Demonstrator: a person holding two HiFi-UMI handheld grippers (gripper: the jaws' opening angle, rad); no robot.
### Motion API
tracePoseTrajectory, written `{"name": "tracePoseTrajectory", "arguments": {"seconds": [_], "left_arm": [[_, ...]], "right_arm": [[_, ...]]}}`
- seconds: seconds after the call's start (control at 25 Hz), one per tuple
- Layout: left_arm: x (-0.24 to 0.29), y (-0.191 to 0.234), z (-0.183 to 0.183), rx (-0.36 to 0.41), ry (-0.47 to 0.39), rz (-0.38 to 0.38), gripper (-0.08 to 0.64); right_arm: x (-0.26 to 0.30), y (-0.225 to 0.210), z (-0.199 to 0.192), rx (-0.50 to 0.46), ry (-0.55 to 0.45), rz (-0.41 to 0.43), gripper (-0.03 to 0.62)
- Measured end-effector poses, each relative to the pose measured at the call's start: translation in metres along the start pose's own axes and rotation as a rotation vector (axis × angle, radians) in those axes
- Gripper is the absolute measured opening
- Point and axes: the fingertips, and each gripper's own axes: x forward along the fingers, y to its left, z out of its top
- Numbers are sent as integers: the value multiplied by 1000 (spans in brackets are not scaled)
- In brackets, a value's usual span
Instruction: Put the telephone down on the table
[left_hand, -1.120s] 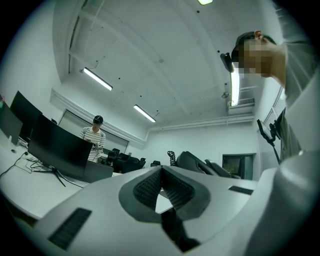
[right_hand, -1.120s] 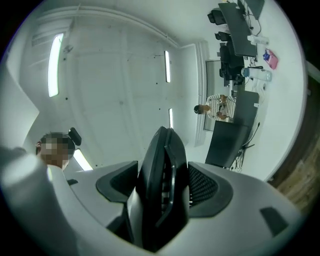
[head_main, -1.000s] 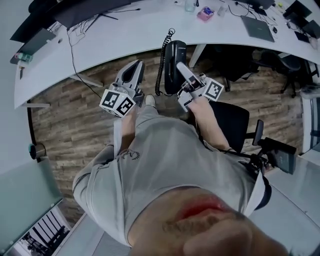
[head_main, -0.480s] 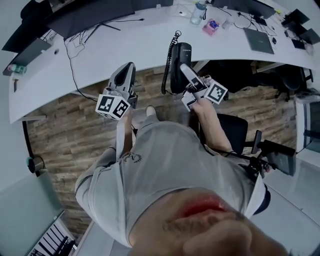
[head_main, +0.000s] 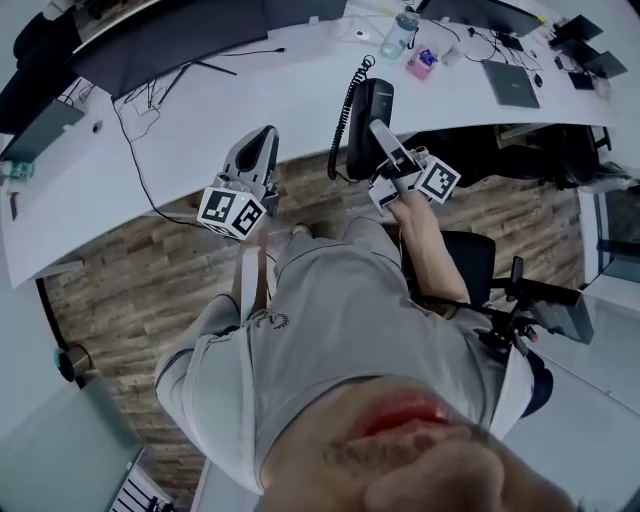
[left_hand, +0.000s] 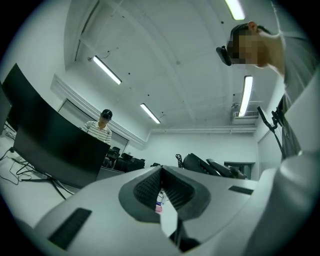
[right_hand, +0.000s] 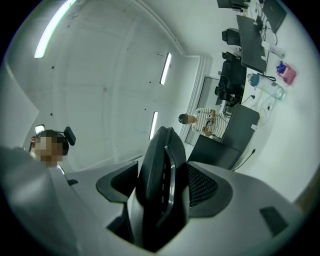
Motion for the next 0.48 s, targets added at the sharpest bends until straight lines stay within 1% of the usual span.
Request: {"name": "tracePoseTrajectory", "arguments": {"seconds": [0.2, 0.36, 0.48], "left_arm": [[5, 25, -7, -39, 3, 7, 9], [11, 30, -4, -28, -15, 16, 9], [2, 43, -2, -23, -24, 58, 10]], "right_arm": [[13, -8, -2, -2, 13, -30, 319], [21, -23, 6, -2, 44, -45, 319], [34, -40, 3, 12, 63, -39, 319]]}}
